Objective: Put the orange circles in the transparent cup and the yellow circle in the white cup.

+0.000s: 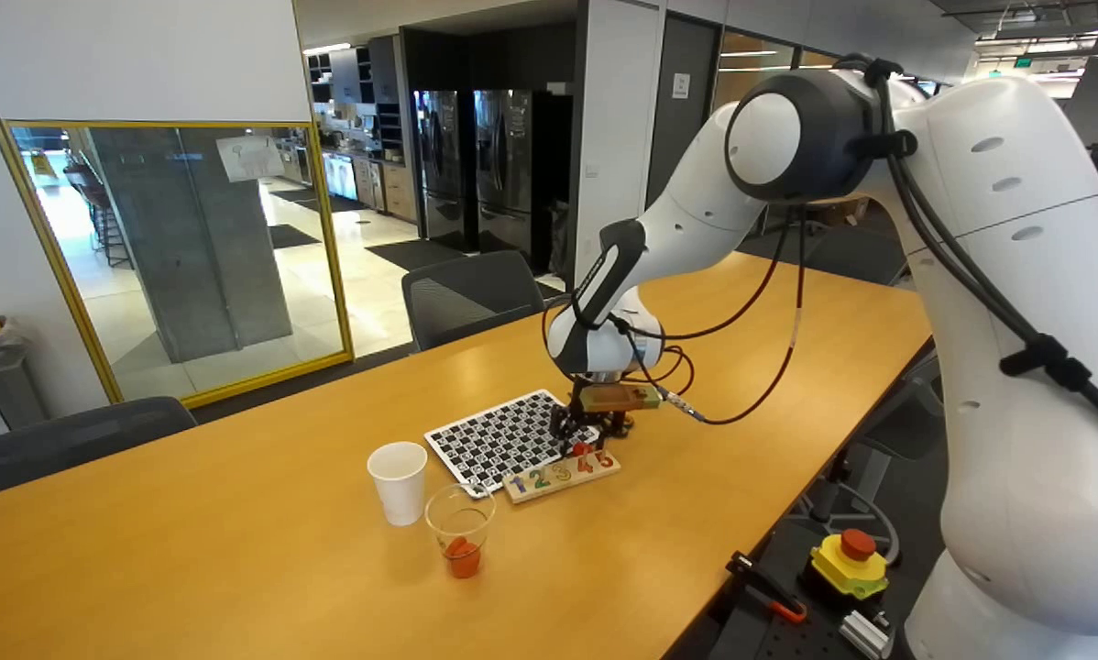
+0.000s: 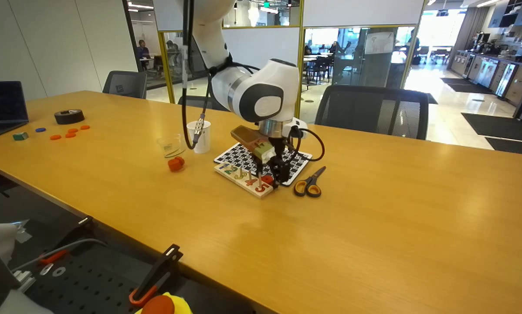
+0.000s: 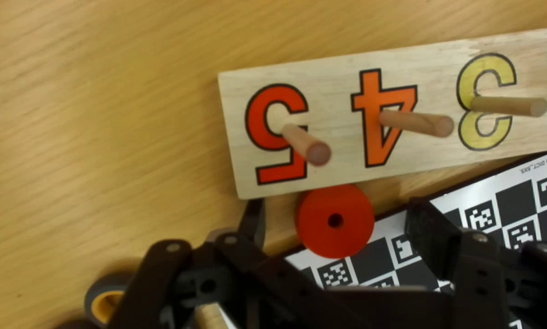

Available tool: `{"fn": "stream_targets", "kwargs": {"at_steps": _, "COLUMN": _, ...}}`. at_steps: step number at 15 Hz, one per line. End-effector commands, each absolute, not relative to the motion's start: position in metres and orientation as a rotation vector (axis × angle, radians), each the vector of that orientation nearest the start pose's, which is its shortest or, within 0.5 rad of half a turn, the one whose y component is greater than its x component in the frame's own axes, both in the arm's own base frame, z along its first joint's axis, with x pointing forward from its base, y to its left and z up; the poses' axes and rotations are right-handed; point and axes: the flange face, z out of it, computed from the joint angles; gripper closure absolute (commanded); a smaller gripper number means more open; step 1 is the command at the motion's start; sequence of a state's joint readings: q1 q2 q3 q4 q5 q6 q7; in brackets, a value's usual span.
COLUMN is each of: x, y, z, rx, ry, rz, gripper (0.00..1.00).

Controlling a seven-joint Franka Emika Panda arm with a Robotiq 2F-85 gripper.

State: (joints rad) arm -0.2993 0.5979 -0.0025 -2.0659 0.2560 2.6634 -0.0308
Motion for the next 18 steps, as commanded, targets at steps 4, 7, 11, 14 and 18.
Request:
{"fn": "stream_targets", "kwargs": {"at_steps": 4, "x": 0.561, "y": -0.177, "z": 0.149, "rx": -2.925, "ry": 0.719, "rz": -0.018, "gripper": 0.73}}
{"fn": "stream_targets", "kwargs": {"at_steps": 7, "x": 0.561, "y": -0.175, "z": 0.153, "rx": -2.930, "ry": 0.712, "rz": 0.010, "gripper": 0.82}}
{"fn": "stream_targets", "kwargs": {"at_steps": 11, "x": 0.559, "y": -0.168, "z": 0.170, "rx": -2.947, "ry": 0.699, "rz": -0.005, "gripper": 0.82}}
{"fn": "stream_targets", "kwargs": {"at_steps": 14, "x": 0.560, "y": -0.156, "z": 0.194, "rx": -2.978, "ry": 0.669, "rz": -0.061, "gripper": 0.82}}
{"fn": "stream_targets", "kwargs": {"at_steps": 18, "x": 0.562, "y": -0.116, "z": 0.229, "rx": -3.002, "ry": 0.499, "rz": -0.123, "gripper": 0.82}}
